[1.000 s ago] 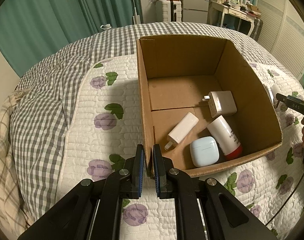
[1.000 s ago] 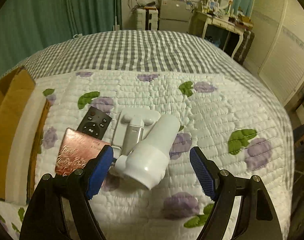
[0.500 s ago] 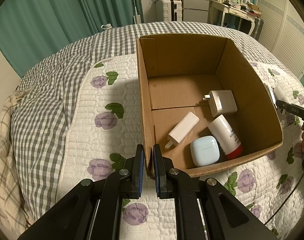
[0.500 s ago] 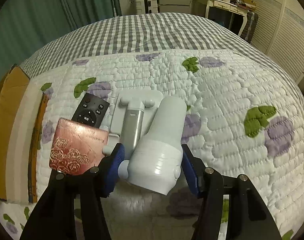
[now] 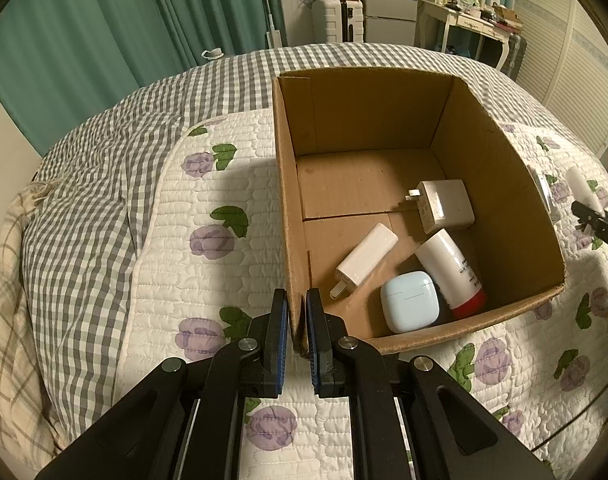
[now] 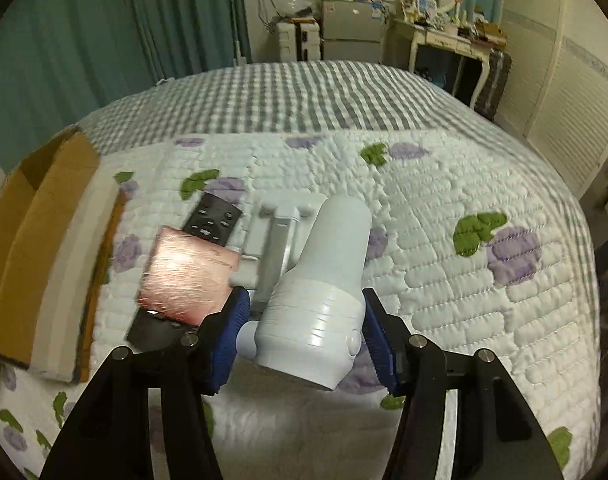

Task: Organize rigid objects
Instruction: 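Carry the white hair dryer into the box and open the right gripper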

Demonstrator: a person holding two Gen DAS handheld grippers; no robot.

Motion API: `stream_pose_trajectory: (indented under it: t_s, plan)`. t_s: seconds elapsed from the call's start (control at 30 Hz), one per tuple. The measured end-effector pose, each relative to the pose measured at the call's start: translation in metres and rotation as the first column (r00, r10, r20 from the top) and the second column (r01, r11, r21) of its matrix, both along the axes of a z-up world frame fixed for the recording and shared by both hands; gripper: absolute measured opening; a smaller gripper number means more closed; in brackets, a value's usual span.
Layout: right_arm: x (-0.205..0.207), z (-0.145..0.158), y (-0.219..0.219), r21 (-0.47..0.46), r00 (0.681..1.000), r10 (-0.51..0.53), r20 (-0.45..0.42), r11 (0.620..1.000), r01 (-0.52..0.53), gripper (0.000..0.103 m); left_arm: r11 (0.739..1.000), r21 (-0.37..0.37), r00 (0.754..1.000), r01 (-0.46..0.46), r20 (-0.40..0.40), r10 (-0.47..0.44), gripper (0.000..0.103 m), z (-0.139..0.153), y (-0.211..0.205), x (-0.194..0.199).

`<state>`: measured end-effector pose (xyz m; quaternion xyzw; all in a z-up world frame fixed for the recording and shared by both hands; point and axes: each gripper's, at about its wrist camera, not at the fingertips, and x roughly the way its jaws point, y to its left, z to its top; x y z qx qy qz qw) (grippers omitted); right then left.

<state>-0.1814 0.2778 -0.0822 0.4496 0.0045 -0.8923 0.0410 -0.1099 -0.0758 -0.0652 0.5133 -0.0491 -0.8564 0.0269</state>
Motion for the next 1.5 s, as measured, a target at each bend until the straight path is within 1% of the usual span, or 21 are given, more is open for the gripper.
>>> stream_pose_trajectory:
  t_s: [0.1, 0.3, 0.43, 0.53, 0.7, 0.9, 1.03, 1.23, 1.43, 1.5]
  plan:
    - [0.009, 0.013, -0.010, -0.002, 0.999, 0.035, -0.022, 0.999, -0.036, 0.056, 1.000, 0.000, 1.000, 0.000, 0.000, 0.000, 0.009, 0.000, 0.000, 0.000]
    - [0.028, 0.051, -0.039, 0.011, 0.988, 0.126, -0.091, 0.992, -0.125, 0.056, 1.000, 0.007, 1.000, 0.002, 0.002, -0.002, 0.009, 0.002, 0.000, 0.001]
    - [0.036, 0.082, -0.067, 0.020, 0.969, 0.202, -0.145, 0.979, -0.201, 0.056, 1.000, 0.014, 1.000, 0.004, 0.003, -0.004, 0.009, 0.002, 0.000, 0.000]
    - [0.039, 0.098, -0.091, 0.034, 0.950, 0.259, -0.175, 0.966, -0.257, 0.056, 1.000, 0.016, 1.000, 0.006, 0.003, -0.006, 0.009, 0.002, 0.000, 0.000]
    - [0.043, 0.113, -0.132, 0.060, 0.915, 0.348, -0.205, 0.938, -0.343, 0.056, 1.000, 0.026, 1.000, 0.008, -0.002, -0.008, 0.009, 0.002, -0.001, 0.001]
    - [0.038, 0.109, -0.174, 0.073, 0.889, 0.415, -0.192, 0.910, -0.408, 0.056, 0.999, 0.031, 1.000, 0.017, -0.007, -0.017, 0.009, 0.002, -0.002, 0.002]
    - [0.028, 0.100, -0.200, 0.067, 0.876, 0.449, -0.176, 0.893, -0.444, 0.056, 0.999, 0.042, 1.000, 0.018, -0.013, -0.018, 0.009, 0.002, -0.003, 0.002]
    - [0.007, 0.067, -0.241, 0.074, 0.859, 0.502, -0.105, 0.865, -0.496, 0.056, 0.998, 0.051, 1.000, 0.022, -0.013, -0.021, 0.009, 0.002, -0.004, 0.002]
    - [-0.016, 0.034, -0.269, 0.092, 0.852, 0.523, -0.037, 0.850, -0.518, 0.056, 0.998, 0.051, 1.000, 0.021, -0.013, -0.020, 0.009, 0.002, -0.004, 0.002]
    - [-0.020, 0.028, -0.273, 0.103, 0.851, 0.524, -0.024, 0.848, -0.520, 0.056, 0.998, 0.054, 1.000, 0.021, -0.011, -0.020, 0.009, 0.002, -0.004, 0.002]
